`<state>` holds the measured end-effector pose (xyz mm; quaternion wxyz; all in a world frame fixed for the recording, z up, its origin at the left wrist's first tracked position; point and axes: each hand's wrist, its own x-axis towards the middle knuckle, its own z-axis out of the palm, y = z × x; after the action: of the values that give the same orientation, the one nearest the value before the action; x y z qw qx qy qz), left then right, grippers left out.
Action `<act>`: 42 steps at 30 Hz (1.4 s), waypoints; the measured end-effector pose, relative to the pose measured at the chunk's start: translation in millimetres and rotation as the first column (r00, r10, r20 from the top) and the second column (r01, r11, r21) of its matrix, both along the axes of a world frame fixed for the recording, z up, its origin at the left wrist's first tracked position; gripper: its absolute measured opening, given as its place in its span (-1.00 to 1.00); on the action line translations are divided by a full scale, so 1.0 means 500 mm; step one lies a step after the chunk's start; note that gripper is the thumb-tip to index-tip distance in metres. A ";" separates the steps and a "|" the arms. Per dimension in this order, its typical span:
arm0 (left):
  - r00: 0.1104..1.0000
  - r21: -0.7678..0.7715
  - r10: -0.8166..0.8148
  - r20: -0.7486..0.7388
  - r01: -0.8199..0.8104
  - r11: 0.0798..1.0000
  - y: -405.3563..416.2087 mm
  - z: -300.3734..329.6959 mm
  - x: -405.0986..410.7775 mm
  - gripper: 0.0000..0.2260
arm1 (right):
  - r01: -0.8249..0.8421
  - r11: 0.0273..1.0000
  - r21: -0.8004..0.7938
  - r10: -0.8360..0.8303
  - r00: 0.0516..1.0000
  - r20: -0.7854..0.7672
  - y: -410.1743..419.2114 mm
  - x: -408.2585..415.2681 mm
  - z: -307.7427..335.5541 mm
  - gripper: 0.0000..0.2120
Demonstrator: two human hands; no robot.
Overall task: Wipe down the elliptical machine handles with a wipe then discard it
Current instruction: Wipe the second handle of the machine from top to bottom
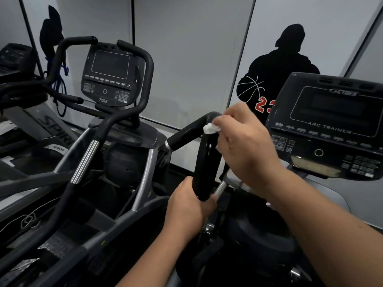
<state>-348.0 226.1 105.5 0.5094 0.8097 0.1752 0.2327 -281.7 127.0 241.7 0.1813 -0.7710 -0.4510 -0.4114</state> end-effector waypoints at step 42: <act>0.973 0.089 -0.149 0.177 0.135 0.987 0.016 -0.062 -0.034 -0.74 | 0.026 0.788 -0.615 0.203 0.932 0.300 -0.003 -0.123 -0.091 -0.92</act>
<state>-364.9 234.1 74.3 0.5075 0.8141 0.0603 0.2758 -343.4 125.5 196.4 -0.1406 -0.6797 -0.6203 -0.3653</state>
